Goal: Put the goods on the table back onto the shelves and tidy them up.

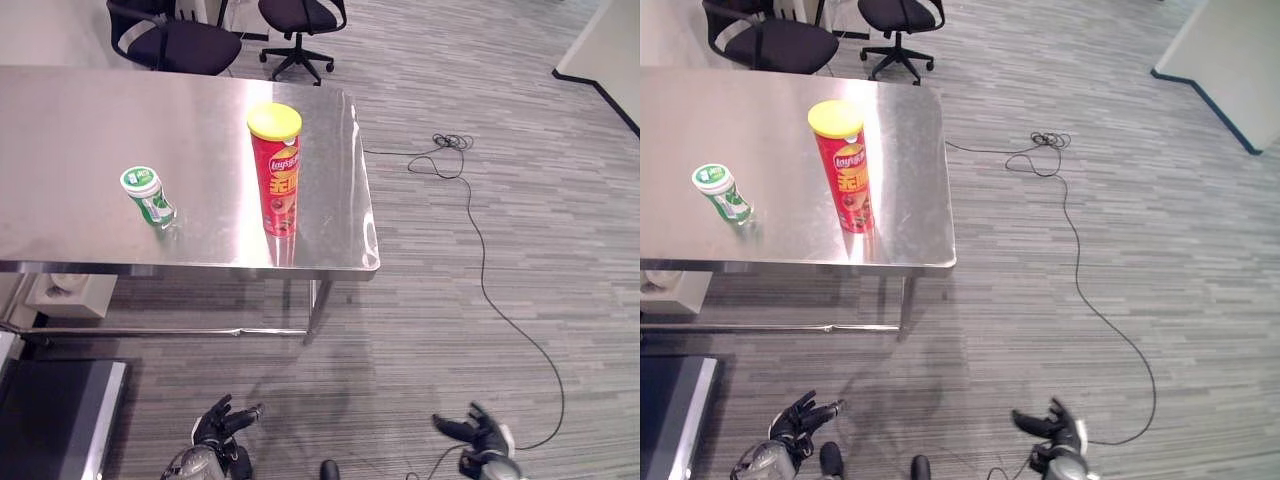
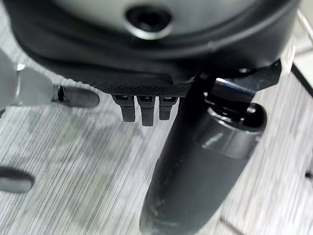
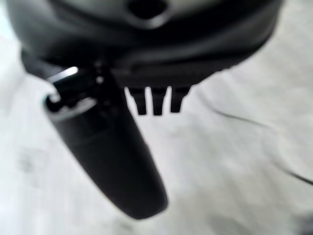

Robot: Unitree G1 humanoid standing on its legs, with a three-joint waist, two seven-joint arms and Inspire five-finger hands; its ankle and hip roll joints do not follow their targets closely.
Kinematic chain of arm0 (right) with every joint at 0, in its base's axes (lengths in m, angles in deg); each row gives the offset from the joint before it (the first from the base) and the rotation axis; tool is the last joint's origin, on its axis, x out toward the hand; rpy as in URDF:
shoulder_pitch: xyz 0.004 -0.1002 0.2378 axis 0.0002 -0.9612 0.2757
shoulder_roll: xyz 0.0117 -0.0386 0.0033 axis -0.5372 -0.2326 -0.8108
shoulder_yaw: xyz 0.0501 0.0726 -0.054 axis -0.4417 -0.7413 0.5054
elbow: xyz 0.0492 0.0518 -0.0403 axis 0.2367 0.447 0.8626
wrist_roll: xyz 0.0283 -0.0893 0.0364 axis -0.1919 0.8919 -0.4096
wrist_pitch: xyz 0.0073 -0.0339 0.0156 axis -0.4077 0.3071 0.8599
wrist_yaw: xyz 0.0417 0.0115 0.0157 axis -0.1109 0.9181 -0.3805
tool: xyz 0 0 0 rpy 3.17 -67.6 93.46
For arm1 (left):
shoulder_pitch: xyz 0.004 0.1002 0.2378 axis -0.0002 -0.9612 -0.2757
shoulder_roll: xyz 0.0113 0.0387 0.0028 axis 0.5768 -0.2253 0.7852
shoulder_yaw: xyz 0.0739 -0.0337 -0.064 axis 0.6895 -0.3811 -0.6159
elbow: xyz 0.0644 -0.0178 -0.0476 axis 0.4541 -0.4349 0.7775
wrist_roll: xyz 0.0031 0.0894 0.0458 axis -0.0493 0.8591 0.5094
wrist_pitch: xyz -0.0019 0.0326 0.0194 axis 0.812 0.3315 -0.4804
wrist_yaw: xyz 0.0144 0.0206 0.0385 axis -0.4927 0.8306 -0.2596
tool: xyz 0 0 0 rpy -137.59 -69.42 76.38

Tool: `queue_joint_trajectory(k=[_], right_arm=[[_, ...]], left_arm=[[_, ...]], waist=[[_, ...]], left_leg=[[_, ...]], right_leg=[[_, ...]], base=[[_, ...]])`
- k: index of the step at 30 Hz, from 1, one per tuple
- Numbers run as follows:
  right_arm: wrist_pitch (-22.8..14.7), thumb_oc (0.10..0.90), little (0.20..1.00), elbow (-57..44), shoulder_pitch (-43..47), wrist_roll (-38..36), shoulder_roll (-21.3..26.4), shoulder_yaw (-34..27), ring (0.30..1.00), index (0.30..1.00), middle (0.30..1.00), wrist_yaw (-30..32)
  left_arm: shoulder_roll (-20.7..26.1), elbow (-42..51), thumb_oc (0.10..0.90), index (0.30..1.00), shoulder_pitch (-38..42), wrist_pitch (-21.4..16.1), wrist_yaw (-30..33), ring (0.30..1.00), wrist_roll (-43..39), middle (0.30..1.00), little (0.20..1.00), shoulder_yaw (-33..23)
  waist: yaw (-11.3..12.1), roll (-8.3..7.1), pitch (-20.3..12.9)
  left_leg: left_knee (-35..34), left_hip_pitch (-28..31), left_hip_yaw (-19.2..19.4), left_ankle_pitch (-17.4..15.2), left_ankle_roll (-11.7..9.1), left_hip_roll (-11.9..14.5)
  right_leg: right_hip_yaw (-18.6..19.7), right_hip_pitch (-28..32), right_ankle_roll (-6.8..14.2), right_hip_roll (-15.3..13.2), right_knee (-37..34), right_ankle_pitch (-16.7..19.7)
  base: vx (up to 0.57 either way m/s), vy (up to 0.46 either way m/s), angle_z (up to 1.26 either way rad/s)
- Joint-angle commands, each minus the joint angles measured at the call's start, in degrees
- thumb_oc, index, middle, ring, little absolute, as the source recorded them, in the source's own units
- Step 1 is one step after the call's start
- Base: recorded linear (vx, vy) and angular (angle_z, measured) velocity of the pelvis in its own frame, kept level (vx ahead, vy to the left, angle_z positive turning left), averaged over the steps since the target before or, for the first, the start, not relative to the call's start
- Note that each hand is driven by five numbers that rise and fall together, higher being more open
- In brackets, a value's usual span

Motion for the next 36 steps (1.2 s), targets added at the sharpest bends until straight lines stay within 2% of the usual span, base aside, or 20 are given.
queue_joint_trajectory(k=[1,4,9,10,13,16,19,22,23,26,31,32,36], right_arm=[[-4.24,0.8,0.9,-12.76,-1.76,6.4,5.32,-6.72,0.9,0.9,0.9,6.59],[-4.22,0.8,0.9,-24.84,-1.68,14.61,8.1,-12.74,0.9,0.9,0.9,11.57],[-4.39,0.8,0.9,-34.78,0.05,21.39,10.31,-17.84,0.9,0.9,0.9,15.84],[-4.39,0.8,0.9,-39.97,0.92,24.6,11.52,-19.84,0.9,0.9,0.9,17.04],[-4.63,0.8,0.9,-47.42,2.35,28.62,12.63,-22.22,0.9,0.9,0.9,18.46],[-5.49,0.8,0.9,-51.33,4.2,29.04,13.08,-23.42,0.9,0.9,0.9,18.99],[-7.81,0.8,0.9,-54.63,7.59,27.39,14.77,-23.1,0.9,0.9,0.9,18.47],[-11.36,0.8,0.9,-54.75,11.81,20.34,15.78,-20.12,0.9,0.9,0.9,15.99],[-11.48,0.8,0.9,-54.54,11.96,20.2,15.9,-20.07,0.9,0.9,0.9,15.93],[-13.59,0.8,0.9,-54.06,16.53,12.18,18.99,-14.2,0.9,0.9,0.9,10.05],[-13.72,0.8,0.9,-52.55,19.4,6.09,21.18,-10.11,0.9,0.9,0.9,6.2],[-14.31,0.8,0.9,-51.7,21.33,0.27,22.26,-7.5,0.9,0.9,0.9,2.85],[-14.94,0.8,0.9,-52.38,22.46,-4.42,22.77,-5.15,0.9,0.9,0.9,-0.46]], left_arm=[[1.9,1.16,0.8,0.9,1.07,-2.79,0.75,0.9,-0.19,0.9,0.9,-2.72],[1.77,2.78,0.8,0.9,1.65,-2.75,0.91,0.9,1.77,0.9,0.9,-2.95],[2.01,3.77,0.8,0.9,2.86,-2.59,1.01,0.9,3.86,0.9,0.9,-1.97],[2.27,3.99,0.8,0.9,3.36,-2.38,0.94,0.9,4.65,0.9,0.9,-1.81],[2.23,3.72,0.8,0.9,4.04,-2.22,1.02,0.9,5.7,0.9,0.9,-1.52],[2.16,3.34,0.8,0.9,4.29,-1.98,0.93,0.9,6.11,0.9,0.9,-1.18],[2.27,2.45,0.8,0.9,5.01,-1.77,0.83,0.9,6.87,0.9,0.9,-0.41],[2.46,1.52,0.8,0.9,5.79,-1.4,0.54,0.9,8.11,0.9,0.9,1.63],[2.45,1.5,0.8,0.9,5.84,-1.4,0.54,0.9,8.13,0.9,0.9,1.56],[2.51,0.78,0.8,0.9,6.36,-1.21,-0.12,0.9,10.69,0.9,0.9,4.63],[2.32,0.38,0.8,0.9,6.13,-0.93,-0.57,0.9,10.69,0.9,0.9,5.59],[2.08,-0.07,0.8,0.9,5.85,-0.81,-0.69,0.9,9.46,0.9,0.9,5.27],[1.75,-0.55,0.8,0.9,5.45,-0.62,-0.74,0.9,8.22,0.9,0.9,4.6]], waist=[[1.27,-1.46,-0.91],[0.91,-1.19,-0.76],[0.82,-1.21,-0.8],[0.76,-1.41,-0.96],[0.84,-1.79,-1.23],[1.13,-2.16,-1.56],[1.69,-2.64,-2.01],[2.68,-3.2,-2.32],[2.63,-3.18,-2.3],[4.15,-3.76,-2.71],[5.48,-4.06,-2.99],[6.29,-4.19,-3.15],[6.79,-4.37,-3.32]], left_leg=[[2.91,-1.8,0.61,-2.75,-2.07,2.59],[2.16,-1.88,0.82,-3.97,-1.28,0.95],[1.62,-2.63,0.87,-5.03,-0.22,-0.43],[1.37,-3.01,0.93,-5.42,0.26,-1.01],[0.79,-3.52,0.99,-5.71,0.78,-1.64],[0.43,-3.9,0.99,-5.87,1.1,-1.94],[-0.09,-4.05,0.98,-5.98,1.31,-2.33],[-0.21,-4.19,0.9,-6.07,1.31,-2.49],[-0.2,-4.21,0.9,-6.07,1.31,-2.49],[-0.36,-4.08,0.7,-6.13,1.12,-2.62],[-0.48,-3.68,0.38,-6.07,0.86,-2.77],[-0.54,-3.34,0.06,-6.0,0.71,-2.89],[-0.61,-3.07,-0.31,-5.94,0.56,-3.09]], right_leg=[[0.27,2.42,5.25,-4.29,-4.86,3.51],[0.7,1.58,6.29,-5.83,-5.28,4.98],[1.23,0.1,7.24,-7.1,-5.37,6.49],[1.51,-0.66,7.67,-7.57,-5.4,7.69],[1.76,-1.48,8.14,-8.13,-5.48,9.35],[1.75,-1.93,8.43,-8.47,-5.73,10.53],[1.42,-2.13,8.74,-8.84,-6.08,12.04],[0.85,-2.19,8.86,-9.12,-6.39,13.27],[0.86,-2.19,8.87,-9.13,-6.44,13.3],[-0.28,-2.2,9.12,-9.47,-6.64,14.45],[-1.23,-1.88,9.3,-9.79,-6.7,14.99],[-1.98,-1.43,9.37,-10.04,-6.66,15.32],[-2.57,-0.99,9.41,-10.14,-6.67,15.69]], base=[[0.02,0.154,-0.04],[0.0,0.169,-0.25],[0.01,0.114,-0.1],[0.01,0.117,-0.02],[0.01,0.067,-0.04],[0.03,0.036,-0.05],[0.04,0.02,-0.04],[0.03,0.001,0.01],[0.04,-0.007,0.01],[0.06,-0.016,0.05],[0.05,-0.022,0.1],[0.05,-0.037,0.2],[0.04,-0.031,0.11]])
